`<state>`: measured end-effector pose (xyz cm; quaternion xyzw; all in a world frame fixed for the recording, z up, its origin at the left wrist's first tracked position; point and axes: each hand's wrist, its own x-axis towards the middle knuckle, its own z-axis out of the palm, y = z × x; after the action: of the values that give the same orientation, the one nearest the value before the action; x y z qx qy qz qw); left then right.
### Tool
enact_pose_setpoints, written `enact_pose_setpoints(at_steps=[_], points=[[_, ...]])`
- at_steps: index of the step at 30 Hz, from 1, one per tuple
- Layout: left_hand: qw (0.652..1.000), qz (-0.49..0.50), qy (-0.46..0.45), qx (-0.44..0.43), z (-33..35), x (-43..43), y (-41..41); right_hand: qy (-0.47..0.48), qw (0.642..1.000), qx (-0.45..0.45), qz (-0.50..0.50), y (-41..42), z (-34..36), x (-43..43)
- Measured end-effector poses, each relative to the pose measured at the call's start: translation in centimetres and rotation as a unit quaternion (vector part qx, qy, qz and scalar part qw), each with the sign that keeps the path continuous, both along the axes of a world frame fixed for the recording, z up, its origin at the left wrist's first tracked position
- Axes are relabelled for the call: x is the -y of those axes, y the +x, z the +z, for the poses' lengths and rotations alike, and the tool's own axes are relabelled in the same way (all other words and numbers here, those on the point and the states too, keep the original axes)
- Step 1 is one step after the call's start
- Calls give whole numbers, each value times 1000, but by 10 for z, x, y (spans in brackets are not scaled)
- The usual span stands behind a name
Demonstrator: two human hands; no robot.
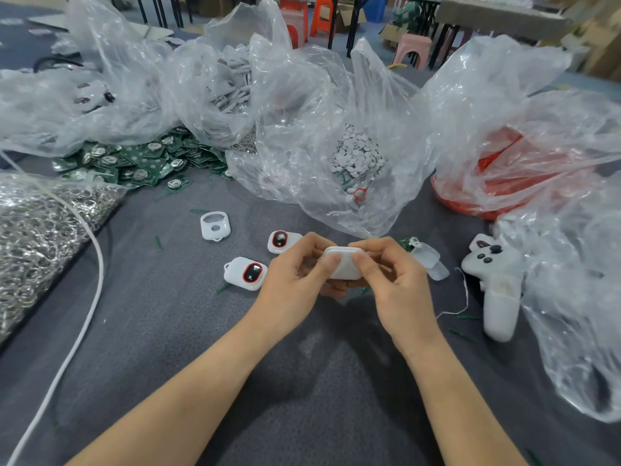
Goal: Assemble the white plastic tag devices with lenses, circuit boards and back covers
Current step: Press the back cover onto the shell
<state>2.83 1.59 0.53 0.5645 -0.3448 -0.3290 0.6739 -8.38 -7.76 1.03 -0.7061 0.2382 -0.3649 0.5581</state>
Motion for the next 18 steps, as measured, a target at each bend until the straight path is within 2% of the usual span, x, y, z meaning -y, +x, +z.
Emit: enact_pose_setpoints(at_steps=[5,8,11,12,14,16,18], points=[[998,-2,21,-60,2,2,3,-7,1000,-29,1,2,0,-1],[994,-52,23,-97,1,1,5,12,999,-41,2,0,1,3],[991,-88,48,-84,-1,2,4,43,998,-44,7,-4,1,8],[993,-83,61,-54,-2,2,4,43,998,-49,9,-4,2,8],[990,-47,88,96,-3,0,8,40,997,-62,18,-4,2,9],[952,-19,102,289,-3,-3,13,29,996,-85,29,-5,1,10],[910,-7,108,399,-2,-5,17,9,991,-125,40,-6,0,12]])
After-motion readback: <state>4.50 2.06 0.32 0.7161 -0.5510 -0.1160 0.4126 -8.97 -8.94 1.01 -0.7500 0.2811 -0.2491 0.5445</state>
